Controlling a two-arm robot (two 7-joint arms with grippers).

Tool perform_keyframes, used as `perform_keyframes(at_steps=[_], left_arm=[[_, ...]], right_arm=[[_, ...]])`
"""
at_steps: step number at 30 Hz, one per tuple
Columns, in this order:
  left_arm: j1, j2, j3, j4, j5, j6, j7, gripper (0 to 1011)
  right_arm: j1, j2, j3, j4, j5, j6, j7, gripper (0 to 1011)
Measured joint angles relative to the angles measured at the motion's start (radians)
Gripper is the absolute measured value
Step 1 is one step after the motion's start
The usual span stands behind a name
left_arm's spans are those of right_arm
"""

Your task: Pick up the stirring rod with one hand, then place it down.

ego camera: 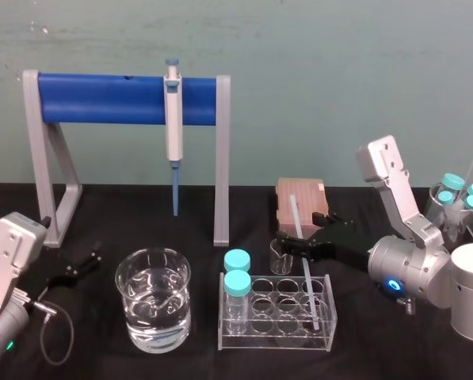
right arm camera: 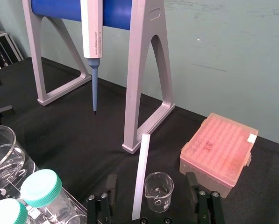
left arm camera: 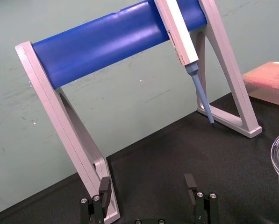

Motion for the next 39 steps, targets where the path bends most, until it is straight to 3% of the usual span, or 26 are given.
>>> perform_keyframes(at_steps=[14, 28, 39], left_arm=[[0.000, 0.000, 0.000, 0.000, 0.000, 0.000, 0.000, 1005], [0.000, 0.000, 0.000, 0.000, 0.000, 0.000, 0.000, 1005], [0.000, 0.000, 0.000, 0.000, 0.000, 0.000, 0.000, 1005]], right_arm=[[0.009, -0.004, 0.000, 0.019, -0.001, -0.014, 0.024, 549], [0.009, 0.001, -0.003, 0.022, 0.001, -0.033, 0.035, 85], [-0.001, 0.004, 0.000, 0.011, 0.008, -0.042, 0.036, 79]])
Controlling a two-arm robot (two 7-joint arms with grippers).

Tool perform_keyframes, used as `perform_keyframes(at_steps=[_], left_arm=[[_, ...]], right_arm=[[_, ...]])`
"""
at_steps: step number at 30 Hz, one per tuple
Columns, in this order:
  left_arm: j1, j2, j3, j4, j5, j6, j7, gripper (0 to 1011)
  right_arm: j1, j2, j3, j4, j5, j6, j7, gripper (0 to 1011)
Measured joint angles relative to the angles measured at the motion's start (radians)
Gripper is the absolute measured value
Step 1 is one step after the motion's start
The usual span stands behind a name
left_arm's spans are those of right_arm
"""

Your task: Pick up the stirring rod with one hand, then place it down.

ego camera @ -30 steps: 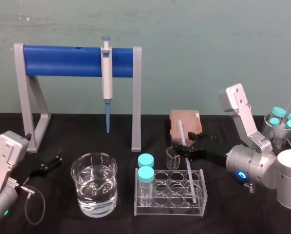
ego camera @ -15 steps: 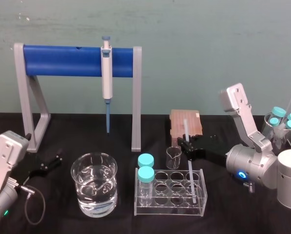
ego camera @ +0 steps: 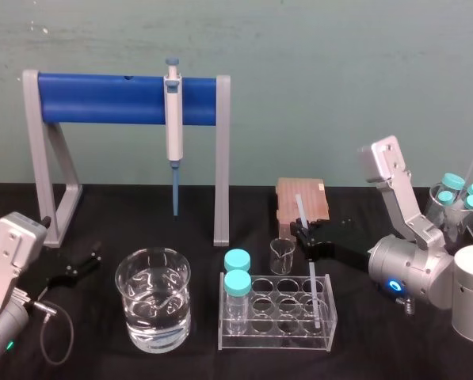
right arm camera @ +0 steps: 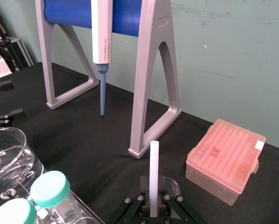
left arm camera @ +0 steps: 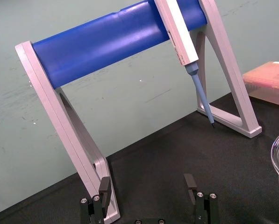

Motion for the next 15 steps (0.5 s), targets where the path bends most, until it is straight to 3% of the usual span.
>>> perform_keyframes(at_steps=[15], left_arm=[[0.000, 0.000, 0.000, 0.000, 0.000, 0.000, 0.000, 1005]], right_arm=[[-0.047, 0.006, 0.034, -0.060, 0.054, -0.008, -0.016, 79]])
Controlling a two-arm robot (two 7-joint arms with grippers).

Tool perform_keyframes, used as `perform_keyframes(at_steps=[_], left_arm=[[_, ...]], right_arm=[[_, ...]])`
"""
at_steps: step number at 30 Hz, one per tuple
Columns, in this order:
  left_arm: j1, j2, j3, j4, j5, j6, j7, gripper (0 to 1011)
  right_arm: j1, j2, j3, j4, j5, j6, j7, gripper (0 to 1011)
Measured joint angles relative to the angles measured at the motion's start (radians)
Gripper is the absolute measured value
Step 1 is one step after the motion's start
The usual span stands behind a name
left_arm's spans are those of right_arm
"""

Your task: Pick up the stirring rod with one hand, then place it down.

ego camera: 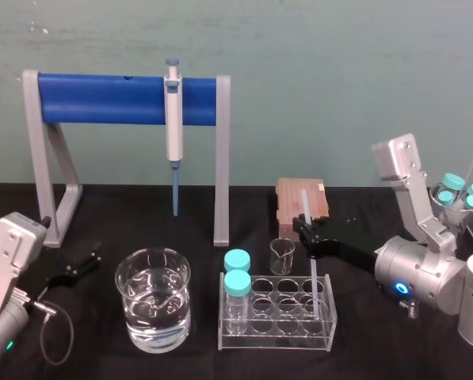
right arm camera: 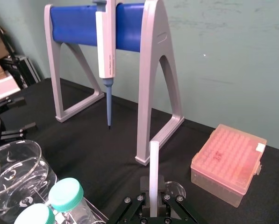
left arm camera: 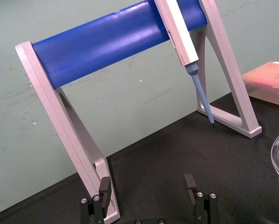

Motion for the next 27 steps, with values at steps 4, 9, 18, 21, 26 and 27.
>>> perform_keyframes(at_steps=[4, 9, 18, 21, 26, 27], left_arm=[[0.000, 0.000, 0.000, 0.000, 0.000, 0.000, 0.000, 1005], [0.000, 0.000, 0.000, 0.000, 0.000, 0.000, 0.000, 1005], [0.000, 0.000, 0.000, 0.000, 0.000, 0.000, 0.000, 1005], [0.000, 0.000, 0.000, 0.000, 0.000, 0.000, 0.000, 1005], [0.000, 0.000, 0.000, 0.000, 0.000, 0.000, 0.000, 1005], [0.000, 0.000, 0.000, 0.000, 0.000, 0.000, 0.000, 1005]], right_arm=[[-0.013, 0.004, 0.010, -0.018, 0.019, -0.005, -0.010, 79], [-0.024, 0.013, 0.019, -0.044, 0.036, -0.012, -0.018, 79], [-0.042, 0.035, 0.035, -0.105, 0.062, -0.043, -0.026, 79], [-0.045, 0.048, 0.041, -0.128, 0.070, -0.056, -0.028, 79], [-0.046, 0.061, 0.048, -0.156, 0.077, -0.077, -0.028, 79], [-0.045, 0.063, 0.049, -0.160, 0.077, -0.080, -0.029, 79]])
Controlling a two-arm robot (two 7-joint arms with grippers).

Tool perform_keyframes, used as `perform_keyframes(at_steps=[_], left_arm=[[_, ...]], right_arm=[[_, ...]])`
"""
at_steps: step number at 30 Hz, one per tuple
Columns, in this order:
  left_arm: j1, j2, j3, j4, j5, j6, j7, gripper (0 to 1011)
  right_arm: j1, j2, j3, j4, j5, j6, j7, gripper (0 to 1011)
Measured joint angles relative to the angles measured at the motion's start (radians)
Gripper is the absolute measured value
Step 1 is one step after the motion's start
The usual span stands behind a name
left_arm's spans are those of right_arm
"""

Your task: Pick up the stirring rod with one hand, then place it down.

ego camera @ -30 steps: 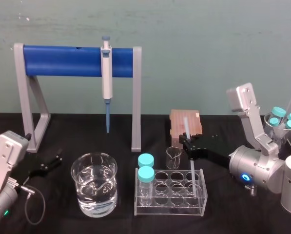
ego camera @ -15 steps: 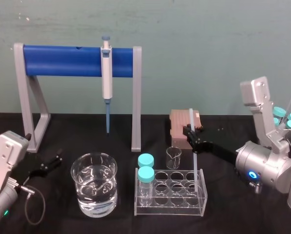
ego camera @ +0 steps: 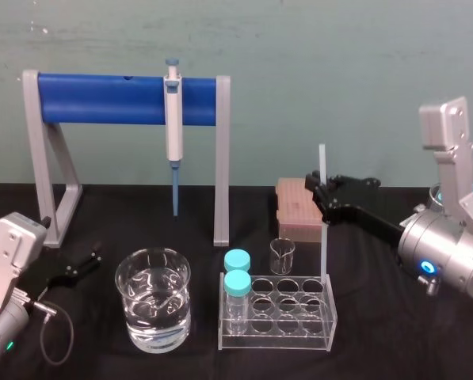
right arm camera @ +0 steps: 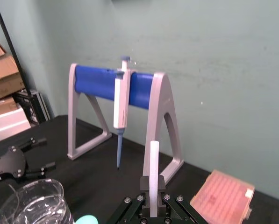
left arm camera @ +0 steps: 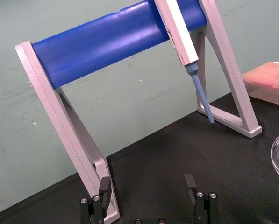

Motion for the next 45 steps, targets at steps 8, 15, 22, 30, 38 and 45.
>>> perform_keyframes(at_steps=[8, 15, 22, 30, 38, 45], left_arm=[[0.000, 0.000, 0.000, 0.000, 0.000, 0.000, 0.000, 1005], [0.000, 0.000, 0.000, 0.000, 0.000, 0.000, 0.000, 1005], [0.000, 0.000, 0.000, 0.000, 0.000, 0.000, 0.000, 1005], [0.000, 0.000, 0.000, 0.000, 0.000, 0.000, 0.000, 1005], [0.000, 0.000, 0.000, 0.000, 0.000, 0.000, 0.000, 1005], [0.000, 0.000, 0.000, 0.000, 0.000, 0.000, 0.000, 1005]], right_arm=[[0.007, 0.010, 0.010, -0.033, 0.017, -0.033, 0.000, 79], [0.027, -0.001, -0.007, -0.028, 0.032, -0.056, 0.009, 79], [0.049, -0.007, -0.033, -0.013, 0.043, -0.065, 0.022, 79], [0.053, -0.007, -0.038, -0.009, 0.043, -0.066, 0.025, 78], [0.050, -0.007, -0.036, -0.010, 0.043, -0.065, 0.024, 78], [0.050, -0.007, -0.034, -0.011, 0.043, -0.065, 0.024, 79]])
